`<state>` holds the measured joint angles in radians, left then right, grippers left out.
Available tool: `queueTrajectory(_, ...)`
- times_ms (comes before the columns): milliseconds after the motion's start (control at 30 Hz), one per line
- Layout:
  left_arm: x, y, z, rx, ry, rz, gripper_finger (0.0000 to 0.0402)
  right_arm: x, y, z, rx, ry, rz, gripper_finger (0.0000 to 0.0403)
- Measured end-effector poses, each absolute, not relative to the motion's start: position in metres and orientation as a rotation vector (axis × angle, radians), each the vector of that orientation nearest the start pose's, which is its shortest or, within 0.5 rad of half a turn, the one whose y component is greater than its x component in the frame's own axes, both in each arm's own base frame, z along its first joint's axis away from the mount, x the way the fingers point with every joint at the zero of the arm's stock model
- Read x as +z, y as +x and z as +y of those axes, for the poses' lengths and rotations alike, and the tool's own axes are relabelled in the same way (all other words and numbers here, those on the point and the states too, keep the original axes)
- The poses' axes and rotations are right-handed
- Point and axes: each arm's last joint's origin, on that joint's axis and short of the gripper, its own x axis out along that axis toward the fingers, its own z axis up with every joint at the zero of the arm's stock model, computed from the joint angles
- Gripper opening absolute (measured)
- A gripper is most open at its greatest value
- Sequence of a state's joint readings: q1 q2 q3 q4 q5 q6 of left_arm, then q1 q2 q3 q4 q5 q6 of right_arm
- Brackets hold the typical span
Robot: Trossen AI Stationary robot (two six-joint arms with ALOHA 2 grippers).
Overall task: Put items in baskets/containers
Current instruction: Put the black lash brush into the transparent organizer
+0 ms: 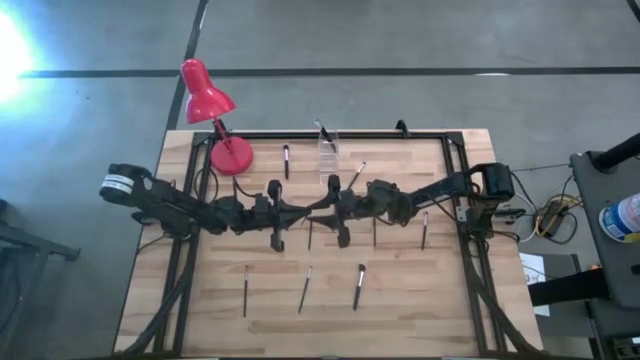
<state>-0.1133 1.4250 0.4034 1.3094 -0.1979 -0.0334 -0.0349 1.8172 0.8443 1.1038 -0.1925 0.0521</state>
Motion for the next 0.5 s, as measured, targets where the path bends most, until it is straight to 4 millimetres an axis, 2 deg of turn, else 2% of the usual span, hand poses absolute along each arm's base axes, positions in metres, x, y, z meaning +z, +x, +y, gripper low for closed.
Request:
queueTrajectory(267, 0.2146, 0.2518, -0.0216, 0.085, -0.079, -0.287, 0.0002, 0.2024, 0.3682, -0.0077, 0.148, 0.038, -0.108, 0.0025)
queueTrajectory(500, 0.2173, 0.2503, -0.0169, 0.131, -0.126, -0.291, 0.0002, 0.1995, 0.3681, -0.0150, 0.122, 0.059, -0.073, 0.0015)
